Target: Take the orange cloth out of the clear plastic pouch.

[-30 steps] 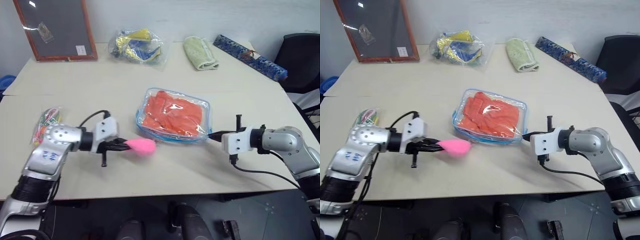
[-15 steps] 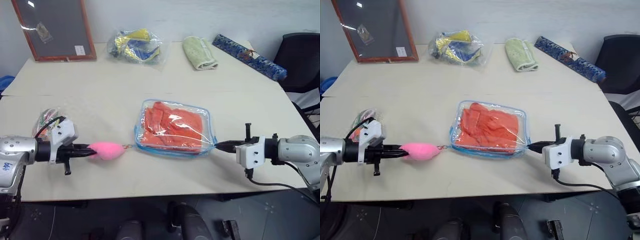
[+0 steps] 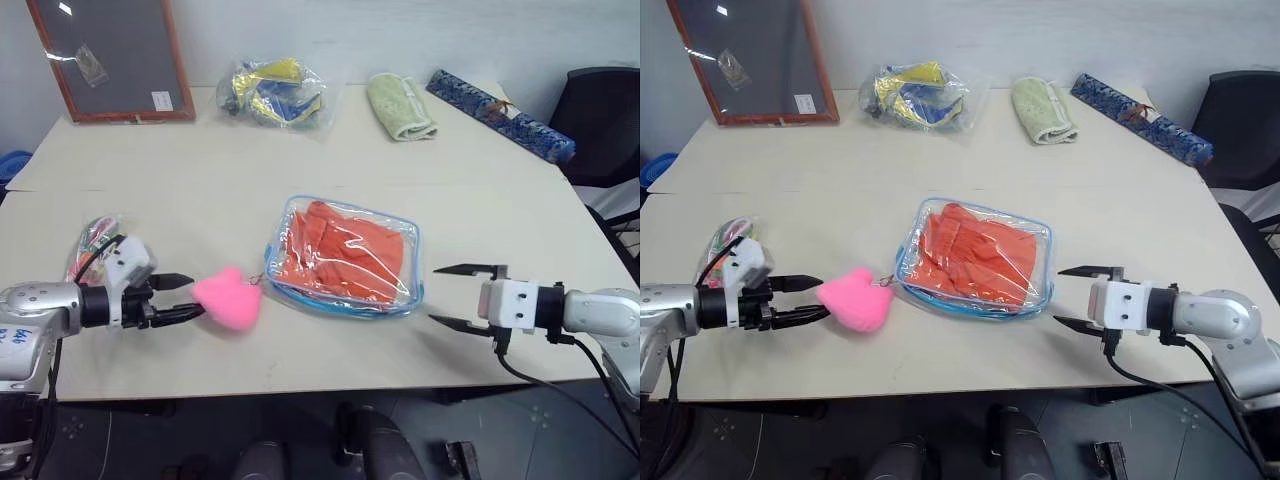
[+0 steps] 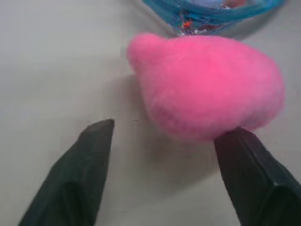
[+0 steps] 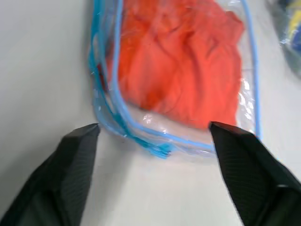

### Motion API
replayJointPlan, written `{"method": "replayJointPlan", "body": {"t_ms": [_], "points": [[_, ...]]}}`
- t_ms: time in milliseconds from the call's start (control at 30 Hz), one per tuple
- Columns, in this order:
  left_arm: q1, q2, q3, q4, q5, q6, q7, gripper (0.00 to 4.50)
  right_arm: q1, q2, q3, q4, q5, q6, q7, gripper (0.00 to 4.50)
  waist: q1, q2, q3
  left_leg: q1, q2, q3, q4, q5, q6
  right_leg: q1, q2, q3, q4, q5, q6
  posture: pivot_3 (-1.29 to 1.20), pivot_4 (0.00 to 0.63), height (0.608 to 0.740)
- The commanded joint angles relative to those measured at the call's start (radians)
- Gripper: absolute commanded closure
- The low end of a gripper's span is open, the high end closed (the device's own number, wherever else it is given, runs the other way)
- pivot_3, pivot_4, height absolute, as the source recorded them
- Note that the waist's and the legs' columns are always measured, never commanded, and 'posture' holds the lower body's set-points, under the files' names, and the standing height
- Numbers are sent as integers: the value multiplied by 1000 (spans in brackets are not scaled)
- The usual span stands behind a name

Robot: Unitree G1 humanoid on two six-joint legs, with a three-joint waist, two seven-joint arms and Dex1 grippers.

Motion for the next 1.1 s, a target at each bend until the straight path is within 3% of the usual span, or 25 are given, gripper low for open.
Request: {"method": "replayJointPlan", "body": {"t_ms": [33, 200, 367, 567, 767, 1100], "points": [[-34, 12, 102, 26, -103, 74, -19, 627, 48, 11, -82, -156, 143, 178, -35, 42, -1, 0, 0, 0, 0, 0, 0, 0, 0, 0, 0, 0, 0, 0, 0, 0, 150, 740], [-276, 33, 101, 71, -165, 144, 7, 627, 95, 24, -164, -383, 487, 522, -130, 42, 8, -1, 0, 0, 0, -2, 0, 0, 0, 1, 0, -1, 0, 0, 0, 0, 150, 740], [-417, -1, -239, -119, 149, -192, 17, 627, 149, 68, -155, -538, 674, 697, -259, 42, 26, -1, 0, 0, -2, -3, 0, 0, -1, 2, 0, -1, 0, 1, 1, 0, 150, 740], [-412, -114, -414, -183, 293, -447, 19, 627, 159, 125, -152, -580, 682, 745, -337, 42, 18, -2, 0, -4, -2, 1, 0, 0, 0, 1, 2, 2, -3, 1, 2, 0, 150, 740], [-366, -204, -477, -146, 412, -671, 81, 627, 247, 146, -189, -511, 600, 685, -254, 42, 24, -2, 0, -3, -2, 1, 0, 0, 0, 1, 3, 3, -2, 1, 2, 0, 150, 740], [-356, -218, -524, 47, 533, -948, 74, 627, 365, 181, -201, -539, 494, 616, -199, 42, 24, -2, 0, -3, -2, 1, 0, 0, 2, 2, 2, 3, -2, 1, 2, 0, 150, 740]]}}
